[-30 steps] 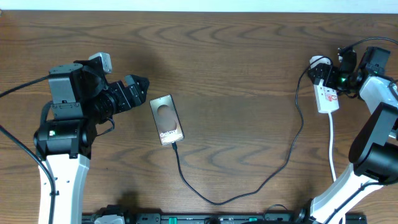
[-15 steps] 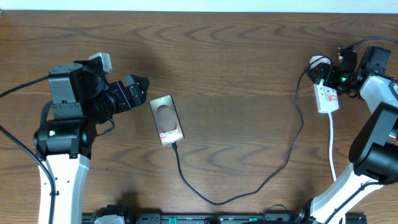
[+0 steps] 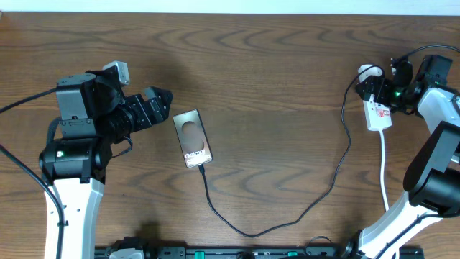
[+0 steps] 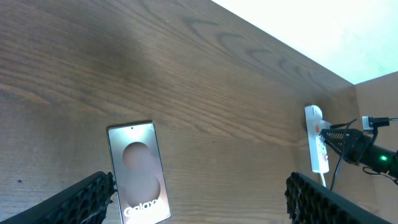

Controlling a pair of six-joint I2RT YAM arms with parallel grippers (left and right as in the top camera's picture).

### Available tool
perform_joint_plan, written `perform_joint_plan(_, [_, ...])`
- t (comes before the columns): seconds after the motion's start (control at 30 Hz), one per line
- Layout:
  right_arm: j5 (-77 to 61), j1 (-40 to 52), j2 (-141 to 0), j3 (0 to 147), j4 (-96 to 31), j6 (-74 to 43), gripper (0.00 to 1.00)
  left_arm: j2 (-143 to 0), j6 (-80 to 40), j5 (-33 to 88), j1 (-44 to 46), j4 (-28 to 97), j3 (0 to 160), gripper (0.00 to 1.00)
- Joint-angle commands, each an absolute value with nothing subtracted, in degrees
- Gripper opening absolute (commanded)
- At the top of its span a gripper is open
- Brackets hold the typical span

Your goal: Plug charger to phone and switch on socket

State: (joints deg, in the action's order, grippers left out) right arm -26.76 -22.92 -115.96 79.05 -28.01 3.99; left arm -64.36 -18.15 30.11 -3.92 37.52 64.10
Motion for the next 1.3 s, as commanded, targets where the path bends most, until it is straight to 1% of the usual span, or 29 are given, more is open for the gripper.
perform_joint_plan(0.0, [-27.09,-22.79,-114.76,78.32,-27.81,5.34,0.97,-63.99,-17.58,30.41,-3.79,37.69,64.10,0.90])
perform_joint_plan(0.13, [-27.09,-22.76,-114.76,78.32,-27.27,7.90,0.97,-63.99,-17.58,30.41,-3.79,37.69,64.10,0.90])
perform_joint_plan(0.4, [-27.35,-22.70,-114.76,78.32,-26.92,8.62,0.97,-63.99,-17.58,30.41,-3.79,37.76,64.10,0.90])
perform_joint_plan(0.63, [-27.44,-22.57,-114.76,78.28,-27.46,5.28,0.99,-63.99,-17.58,30.41,-3.79,37.76,64.10,0.90])
perform_joint_plan(0.8, [-29.02,-22.06,-115.22,78.22,-27.44,5.13,0.99,-63.99,-17.58,30.41,-3.79,37.76,64.10,0.90])
perform_joint_plan(1.03, [-33.41,-22.02,-116.62,78.22,-27.24,3.22,0.97,-63.99,-17.56,30.41,-3.79,37.76,64.10,0.90])
perform_joint_plan(1.27, [-33.58,-22.06,-116.64,78.22,-27.20,3.01,0.97,-63.99,-16.99,30.39,-3.79,38.33,64.10,0.90])
